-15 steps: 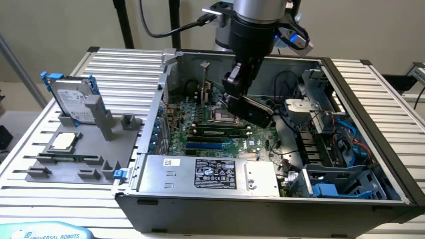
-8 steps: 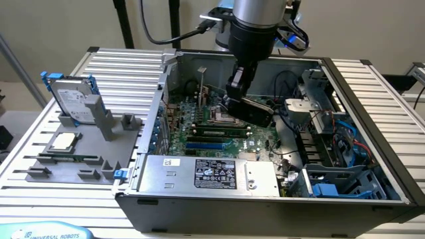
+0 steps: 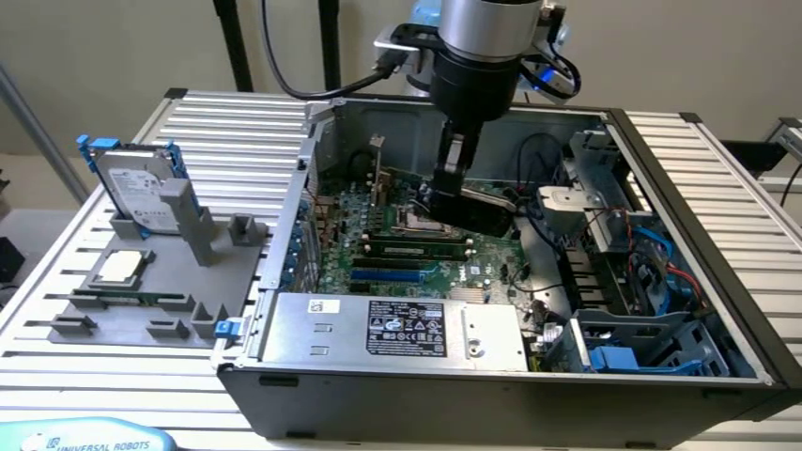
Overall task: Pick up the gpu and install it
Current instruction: 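Insert the gpu into the slot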
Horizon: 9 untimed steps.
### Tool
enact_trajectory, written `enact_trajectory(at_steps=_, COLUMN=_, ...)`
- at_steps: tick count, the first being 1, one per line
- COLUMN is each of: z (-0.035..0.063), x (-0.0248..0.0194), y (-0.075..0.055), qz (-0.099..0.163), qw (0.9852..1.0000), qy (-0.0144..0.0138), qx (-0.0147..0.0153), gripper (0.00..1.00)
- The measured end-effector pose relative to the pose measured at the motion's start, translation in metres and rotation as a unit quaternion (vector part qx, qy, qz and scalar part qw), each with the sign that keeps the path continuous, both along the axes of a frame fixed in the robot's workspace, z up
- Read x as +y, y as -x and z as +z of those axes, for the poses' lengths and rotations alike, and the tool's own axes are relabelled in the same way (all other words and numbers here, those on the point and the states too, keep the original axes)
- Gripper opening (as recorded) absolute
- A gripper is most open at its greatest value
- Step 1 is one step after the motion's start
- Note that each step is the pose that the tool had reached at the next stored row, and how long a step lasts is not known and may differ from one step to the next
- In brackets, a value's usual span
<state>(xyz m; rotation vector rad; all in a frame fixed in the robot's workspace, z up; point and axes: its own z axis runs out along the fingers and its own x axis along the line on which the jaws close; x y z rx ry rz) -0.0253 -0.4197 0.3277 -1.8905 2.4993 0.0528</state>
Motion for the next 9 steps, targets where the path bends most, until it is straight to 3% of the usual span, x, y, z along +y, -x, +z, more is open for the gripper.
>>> enact_trajectory(at_steps=2, z=-0.0011, x=0.0, y=0.0001, qz=0.016, qw=0.9999, qy=-0.0032, qx=-0.0001, gripper=0.27)
enact_trajectory(at_steps=6, z=-0.0023, x=-0.0003, y=0.0003, qz=0.044, qw=0.999, qy=-0.0037, qx=-0.0014, gripper=0.27)
enact_trajectory(at_steps=9, z=-0.0035, x=-0.0009, y=0.0012, qz=0.053, qw=0.9986, qy=-0.0035, qx=-0.0086, gripper=0.27)
